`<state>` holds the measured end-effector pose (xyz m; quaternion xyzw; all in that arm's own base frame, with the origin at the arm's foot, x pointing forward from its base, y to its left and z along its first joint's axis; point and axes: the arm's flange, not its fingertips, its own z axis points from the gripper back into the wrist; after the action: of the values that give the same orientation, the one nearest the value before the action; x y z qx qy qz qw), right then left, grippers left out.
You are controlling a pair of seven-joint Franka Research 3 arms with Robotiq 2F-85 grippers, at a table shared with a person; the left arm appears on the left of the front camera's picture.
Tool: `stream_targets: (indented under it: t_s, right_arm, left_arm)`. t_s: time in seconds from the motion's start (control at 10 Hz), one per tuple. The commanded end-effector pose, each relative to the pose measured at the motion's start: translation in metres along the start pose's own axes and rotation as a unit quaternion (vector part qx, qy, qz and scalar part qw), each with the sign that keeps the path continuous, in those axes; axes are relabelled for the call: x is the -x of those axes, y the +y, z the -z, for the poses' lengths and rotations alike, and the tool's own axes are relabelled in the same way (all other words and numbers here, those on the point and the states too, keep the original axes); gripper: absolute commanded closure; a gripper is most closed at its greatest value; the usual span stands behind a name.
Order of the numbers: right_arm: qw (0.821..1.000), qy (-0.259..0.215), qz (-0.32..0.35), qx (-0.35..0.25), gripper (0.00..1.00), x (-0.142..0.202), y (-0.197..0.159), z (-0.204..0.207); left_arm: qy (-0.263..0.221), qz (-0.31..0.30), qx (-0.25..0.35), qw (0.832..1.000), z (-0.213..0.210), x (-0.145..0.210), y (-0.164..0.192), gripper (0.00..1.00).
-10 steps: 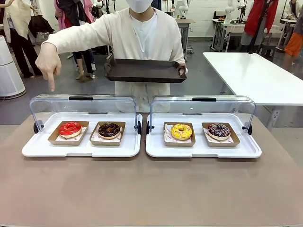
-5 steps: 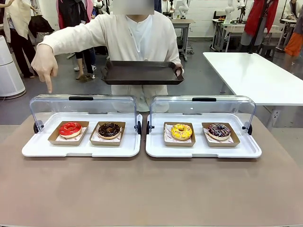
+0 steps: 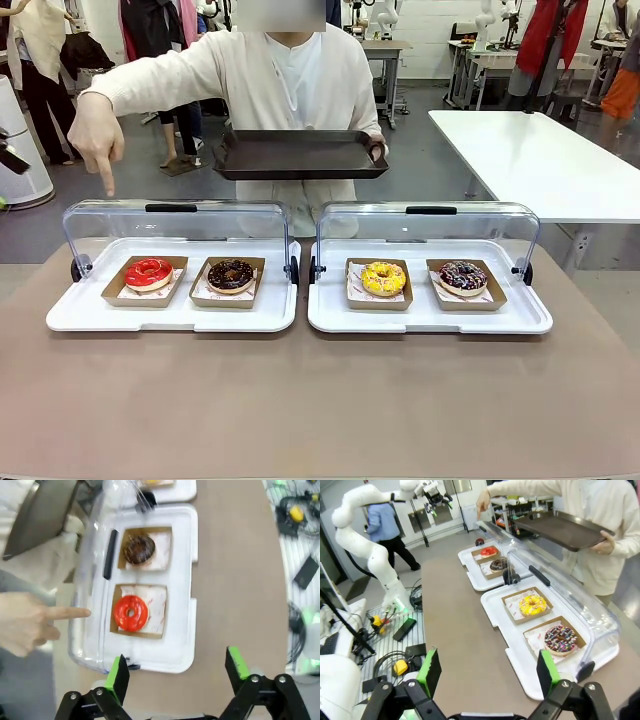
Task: Provide the desired donut to the person.
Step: Pick up and lift the Paper togo box containing the Donut pointed at by the person.
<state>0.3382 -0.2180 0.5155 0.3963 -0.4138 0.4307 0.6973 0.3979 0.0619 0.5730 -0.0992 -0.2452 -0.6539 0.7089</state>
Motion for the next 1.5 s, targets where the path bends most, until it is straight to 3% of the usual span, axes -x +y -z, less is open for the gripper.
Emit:
stream_targets:
  t_s: [0.0, 0.2, 0.8, 1.0, 1.2, 1.3, 1.4]
  right_arm:
    - [1.000, -0.005, -0.001, 0.000, 0.00, -0.001, 0.000, -0.001]
    - [1.000, -0.005, -0.001, 0.000, 0.00, -0.001, 0.000, -0.001]
    - [1.000, -0.005, -0.001, 0.000, 0.00, -0.001, 0.000, -0.001]
    - [1.000, -0.005, -0.001, 0.000, 0.00, -0.001, 0.000, -0.001]
    - [1.000, -0.005, -0.001, 0.000, 0.00, -0.001, 0.000, -0.001]
    - [1.000, -0.005, -0.001, 0.000, 0.00, -0.001, 0.000, -0.001]
    - [1.000, -0.005, -0.001, 0.000, 0.00, -0.001, 0.000, -0.001]
  left_arm:
    - [0.102, 0.030, -0.010, 0.994, 0.040, -0.015, -0.014, 0.00]
    - [0.164, 0.054, 0.007, 0.985, 0.091, -0.024, -0.018, 0.00]
    - [0.248, 0.063, 0.026, 0.966, 0.216, -0.005, -0.039, 0.00]
    - [0.250, 0.071, 0.013, 0.966, 0.226, -0.004, -0.036, 0.00]
    - [0.204, 0.072, 0.016, 0.976, 0.206, -0.005, -0.031, 0.00]
    - [0.238, 0.075, 0.023, 0.968, 0.225, -0.004, -0.034, 0.00]
    - [0.238, 0.075, 0.023, 0.968, 0.225, -0.004, -0.034, 0.00]
